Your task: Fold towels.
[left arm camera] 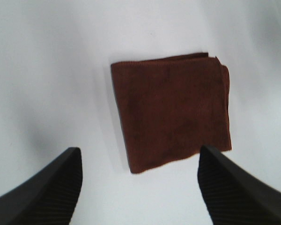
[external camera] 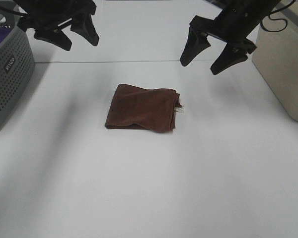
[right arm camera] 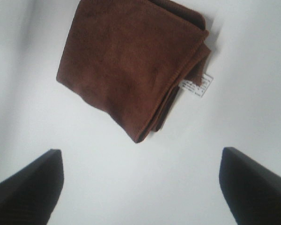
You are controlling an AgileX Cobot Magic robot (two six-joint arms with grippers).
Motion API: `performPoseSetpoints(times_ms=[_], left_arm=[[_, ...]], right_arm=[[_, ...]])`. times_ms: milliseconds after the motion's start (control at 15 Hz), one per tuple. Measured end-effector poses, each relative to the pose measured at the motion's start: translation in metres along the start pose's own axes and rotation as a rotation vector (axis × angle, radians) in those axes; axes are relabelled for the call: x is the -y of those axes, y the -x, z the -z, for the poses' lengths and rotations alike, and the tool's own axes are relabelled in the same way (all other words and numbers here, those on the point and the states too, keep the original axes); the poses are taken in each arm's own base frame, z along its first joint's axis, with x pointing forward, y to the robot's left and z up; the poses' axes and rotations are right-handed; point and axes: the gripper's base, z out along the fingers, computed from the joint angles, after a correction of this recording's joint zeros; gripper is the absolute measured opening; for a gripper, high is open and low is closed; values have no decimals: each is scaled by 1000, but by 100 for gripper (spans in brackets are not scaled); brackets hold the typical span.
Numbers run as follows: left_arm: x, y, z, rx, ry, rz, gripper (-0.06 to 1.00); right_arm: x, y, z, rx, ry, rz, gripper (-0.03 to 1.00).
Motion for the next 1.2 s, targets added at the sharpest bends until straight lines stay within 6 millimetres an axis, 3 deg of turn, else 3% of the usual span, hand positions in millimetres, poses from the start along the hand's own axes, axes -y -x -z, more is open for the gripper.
performPoseSetpoints(times_ms=[133,333,600,667,733,800,933,1200], left_arm=[[11,-7,46,-33,42,-30,67],[19,-30,104,-19,135,-53,67],[16,-98,162,5,262,-19,67],[15,-109,164,-3,274,-13,67],[11,-143,176,-2,301,3,67],[10,-155,180,1,306,5,67],[6,-198,189,4,317,14,67],[-2,-278,200,54,313,8,67]], right_arm=[[-12,-8,31,28,-60,-13,85],[-25,-32,60,49,-113,-24,85],[-43,-93,88,34,-160,-37,85],[-46,-103,90,31,-160,-39,85],[-48,-122,92,18,-169,-41,85],[-51,-142,94,11,-176,-43,85],[-56,-186,98,18,-208,-44,85],[-52,-271,87,66,-313,-37,85]])
